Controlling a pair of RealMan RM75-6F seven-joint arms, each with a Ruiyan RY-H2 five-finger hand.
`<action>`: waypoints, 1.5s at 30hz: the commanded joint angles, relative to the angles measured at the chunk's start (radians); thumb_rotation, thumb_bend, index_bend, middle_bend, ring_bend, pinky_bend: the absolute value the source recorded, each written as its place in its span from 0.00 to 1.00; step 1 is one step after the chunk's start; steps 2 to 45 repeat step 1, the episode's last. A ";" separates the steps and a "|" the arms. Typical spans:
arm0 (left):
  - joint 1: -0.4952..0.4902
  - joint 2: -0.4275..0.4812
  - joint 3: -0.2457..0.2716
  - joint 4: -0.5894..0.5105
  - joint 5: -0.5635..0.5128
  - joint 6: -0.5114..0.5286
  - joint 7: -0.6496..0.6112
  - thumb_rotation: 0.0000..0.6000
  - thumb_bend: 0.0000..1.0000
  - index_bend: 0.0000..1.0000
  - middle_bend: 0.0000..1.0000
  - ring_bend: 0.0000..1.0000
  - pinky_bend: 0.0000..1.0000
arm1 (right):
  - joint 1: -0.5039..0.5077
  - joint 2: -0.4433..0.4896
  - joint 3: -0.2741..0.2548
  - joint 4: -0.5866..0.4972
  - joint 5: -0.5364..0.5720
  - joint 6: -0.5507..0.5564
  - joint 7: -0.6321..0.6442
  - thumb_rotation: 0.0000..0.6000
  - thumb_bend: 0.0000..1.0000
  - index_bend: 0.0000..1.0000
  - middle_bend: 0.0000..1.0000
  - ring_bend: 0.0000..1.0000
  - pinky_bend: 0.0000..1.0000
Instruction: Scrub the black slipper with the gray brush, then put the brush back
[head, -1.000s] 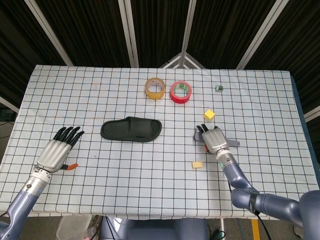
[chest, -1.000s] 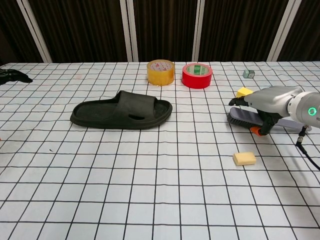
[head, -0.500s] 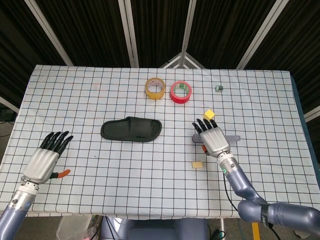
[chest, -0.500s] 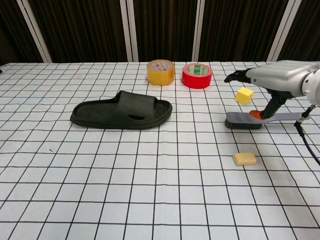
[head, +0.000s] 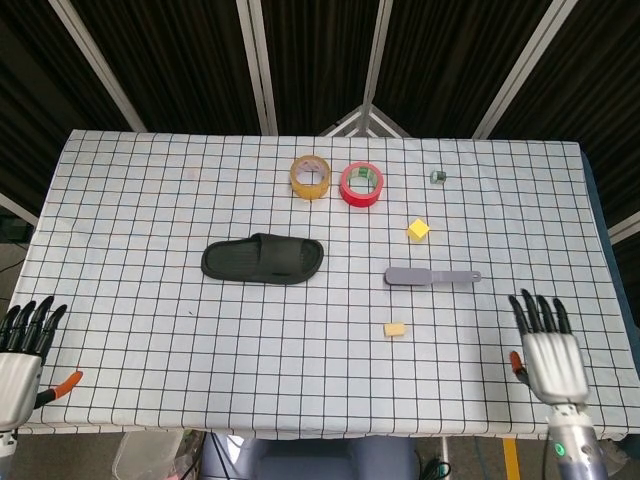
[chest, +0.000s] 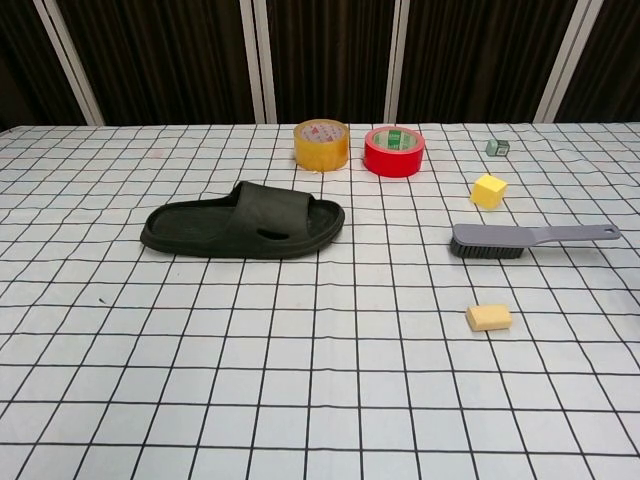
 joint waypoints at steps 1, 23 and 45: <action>0.004 -0.010 -0.006 0.015 0.009 -0.002 0.008 0.90 0.13 0.00 0.00 0.00 0.00 | -0.104 0.011 -0.065 0.073 -0.107 0.094 0.124 1.00 0.42 0.00 0.00 0.00 0.00; 0.004 -0.010 -0.006 0.015 0.009 -0.002 0.008 0.90 0.13 0.00 0.00 0.00 0.00 | -0.104 0.011 -0.065 0.073 -0.107 0.094 0.124 1.00 0.42 0.00 0.00 0.00 0.00; 0.004 -0.010 -0.006 0.015 0.009 -0.002 0.008 0.90 0.13 0.00 0.00 0.00 0.00 | -0.104 0.011 -0.065 0.073 -0.107 0.094 0.124 1.00 0.42 0.00 0.00 0.00 0.00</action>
